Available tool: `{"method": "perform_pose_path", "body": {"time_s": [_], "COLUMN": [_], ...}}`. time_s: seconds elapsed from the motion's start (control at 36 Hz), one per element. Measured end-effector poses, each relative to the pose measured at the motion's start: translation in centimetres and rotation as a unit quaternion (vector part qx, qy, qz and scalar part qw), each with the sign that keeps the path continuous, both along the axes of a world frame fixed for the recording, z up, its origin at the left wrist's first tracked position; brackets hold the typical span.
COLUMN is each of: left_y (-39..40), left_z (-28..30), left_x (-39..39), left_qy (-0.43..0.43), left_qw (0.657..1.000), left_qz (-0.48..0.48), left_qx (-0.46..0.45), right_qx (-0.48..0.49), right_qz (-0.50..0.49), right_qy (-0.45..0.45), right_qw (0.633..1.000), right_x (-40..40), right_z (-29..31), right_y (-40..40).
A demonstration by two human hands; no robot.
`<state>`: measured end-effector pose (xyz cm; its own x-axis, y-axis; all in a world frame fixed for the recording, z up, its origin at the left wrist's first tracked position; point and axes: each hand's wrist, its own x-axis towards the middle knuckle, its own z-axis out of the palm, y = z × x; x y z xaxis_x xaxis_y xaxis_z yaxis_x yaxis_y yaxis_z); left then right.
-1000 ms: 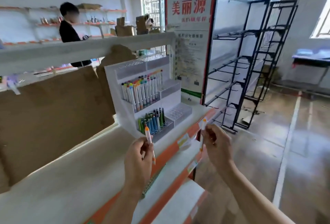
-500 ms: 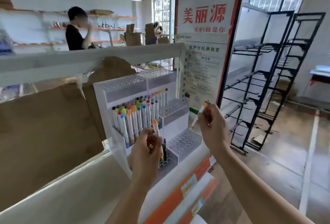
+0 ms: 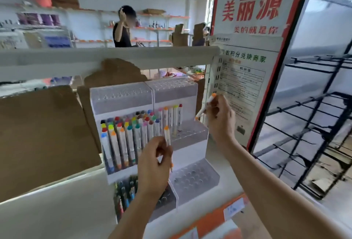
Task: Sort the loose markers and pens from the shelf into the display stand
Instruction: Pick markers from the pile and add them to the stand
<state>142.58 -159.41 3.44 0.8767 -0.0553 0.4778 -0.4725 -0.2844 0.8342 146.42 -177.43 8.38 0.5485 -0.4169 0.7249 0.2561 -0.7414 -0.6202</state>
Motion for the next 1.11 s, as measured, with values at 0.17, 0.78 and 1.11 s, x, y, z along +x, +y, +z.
{"method": "perform_pose_path", "body": {"time_s": [0.17,0.78,1.11], "left_y": [-3.3,-5.3,-5.1], "left_z": [-0.1,0.0,-0.3], "left_x": [0.4,1.3,2.5], "left_qy": [-0.021,-0.04,-0.038], "left_qw": [0.996,0.989,0.99], "left_qz": [0.08,0.143,0.134], "left_qx": [0.016,0.026,0.007], "right_qx": [-0.025,-0.126,-0.176], "right_qz": [0.084,0.154,0.115], "right_qy": [0.052,0.233,0.252], "right_qw": [0.995,0.952,0.945], "right_x": [2.7,6.8,6.0], "right_z": [0.5,-0.9,-1.4], "right_y": [-1.5,-1.9,-1.1]}}
